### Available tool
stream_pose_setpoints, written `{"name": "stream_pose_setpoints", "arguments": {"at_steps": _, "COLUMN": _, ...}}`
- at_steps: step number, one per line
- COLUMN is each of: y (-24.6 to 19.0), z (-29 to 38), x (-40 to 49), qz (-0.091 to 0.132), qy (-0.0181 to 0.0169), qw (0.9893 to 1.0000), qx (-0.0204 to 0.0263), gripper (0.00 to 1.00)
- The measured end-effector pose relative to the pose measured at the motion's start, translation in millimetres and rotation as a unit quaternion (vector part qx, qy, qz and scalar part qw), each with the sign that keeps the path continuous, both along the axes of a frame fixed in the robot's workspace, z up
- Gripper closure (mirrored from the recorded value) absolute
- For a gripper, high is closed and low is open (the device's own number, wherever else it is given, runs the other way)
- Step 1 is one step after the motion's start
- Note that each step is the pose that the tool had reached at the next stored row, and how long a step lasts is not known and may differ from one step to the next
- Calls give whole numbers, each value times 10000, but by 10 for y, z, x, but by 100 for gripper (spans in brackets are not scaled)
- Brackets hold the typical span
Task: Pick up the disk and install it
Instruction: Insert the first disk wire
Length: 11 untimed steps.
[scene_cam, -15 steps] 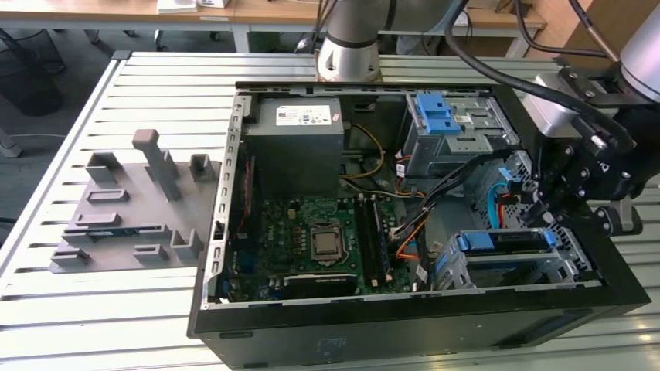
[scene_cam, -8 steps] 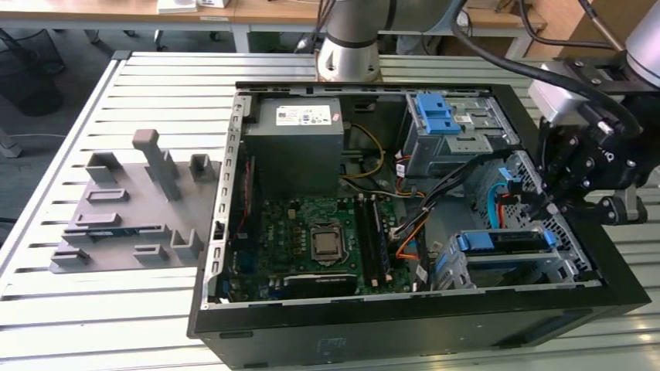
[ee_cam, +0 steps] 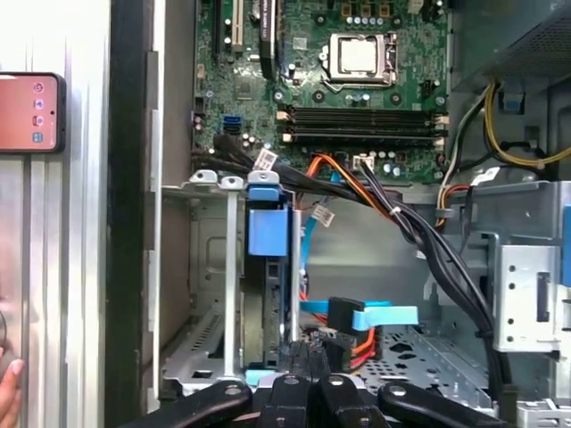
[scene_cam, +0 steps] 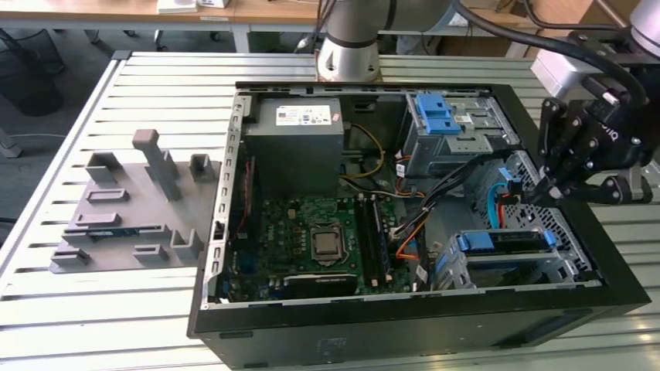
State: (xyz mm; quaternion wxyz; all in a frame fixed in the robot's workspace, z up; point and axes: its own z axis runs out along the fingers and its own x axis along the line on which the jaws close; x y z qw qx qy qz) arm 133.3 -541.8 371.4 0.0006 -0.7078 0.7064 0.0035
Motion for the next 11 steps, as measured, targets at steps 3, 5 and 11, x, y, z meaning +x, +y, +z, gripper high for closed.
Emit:
{"name": "stream_pose_setpoints", "arguments": {"at_steps": 3, "y": 66, "z": 0, "x": 31, "qz": 0, "qy": 2, "qw": 10000, "qx": -9, "gripper": 89}}
{"name": "stream_pose_setpoints", "arguments": {"at_steps": 5, "y": 103, "z": -1, "x": 48, "qz": 0, "qy": 8, "qw": 10000, "qx": -60, "gripper": 89}}
{"name": "stream_pose_setpoints", "arguments": {"at_steps": 11, "y": 120, "z": -1, "x": 58, "qz": -1, "qy": 21, "qw": 9999, "qx": -129, "gripper": 89}}
